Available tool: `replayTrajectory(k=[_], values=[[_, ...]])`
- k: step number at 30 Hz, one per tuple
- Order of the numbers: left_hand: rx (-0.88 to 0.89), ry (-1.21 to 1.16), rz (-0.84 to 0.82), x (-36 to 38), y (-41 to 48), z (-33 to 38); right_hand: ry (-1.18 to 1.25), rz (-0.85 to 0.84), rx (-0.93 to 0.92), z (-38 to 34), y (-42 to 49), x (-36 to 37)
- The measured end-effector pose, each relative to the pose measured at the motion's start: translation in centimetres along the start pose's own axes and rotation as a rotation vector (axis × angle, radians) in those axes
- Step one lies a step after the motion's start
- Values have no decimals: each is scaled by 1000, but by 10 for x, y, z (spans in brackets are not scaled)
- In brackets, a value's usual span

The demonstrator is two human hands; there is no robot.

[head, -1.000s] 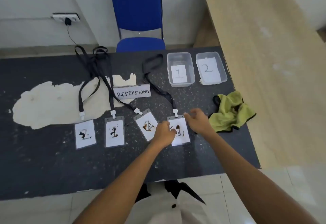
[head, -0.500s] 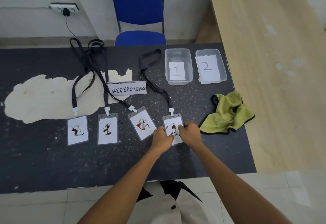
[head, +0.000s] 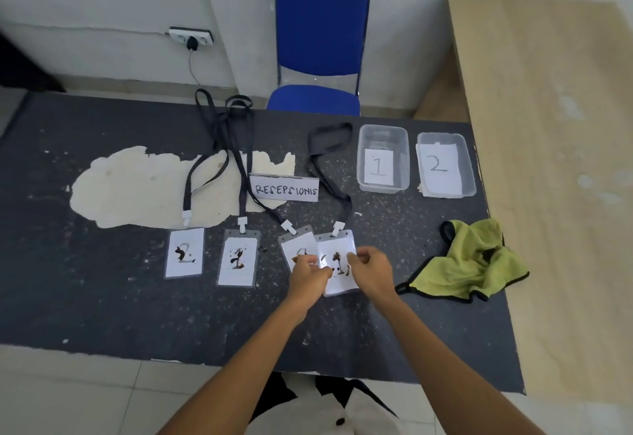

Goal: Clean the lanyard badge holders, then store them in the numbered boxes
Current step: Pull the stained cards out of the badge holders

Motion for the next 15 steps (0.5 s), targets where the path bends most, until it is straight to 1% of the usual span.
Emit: replayTrajectory(k=[7,12,15], values=[[-37,-49,84,-37,8,-19,-111,-137,-60,-20,6,46],[-58,-96,60,-44,17,-24,-173,-184,-85,-18,17,68],[-82,-127,64,-46,24,-27,-238,-195,-89,-3,32,77]])
Point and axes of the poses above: each hand's wrist, its own y-axis towards the middle knuckle, its own x-axis out of the palm, z = x × y, the point moved 6 cm from there along y, towards the middle knuckle, and after that the axes turned 11 degrees about y, right-handed, at the moved point
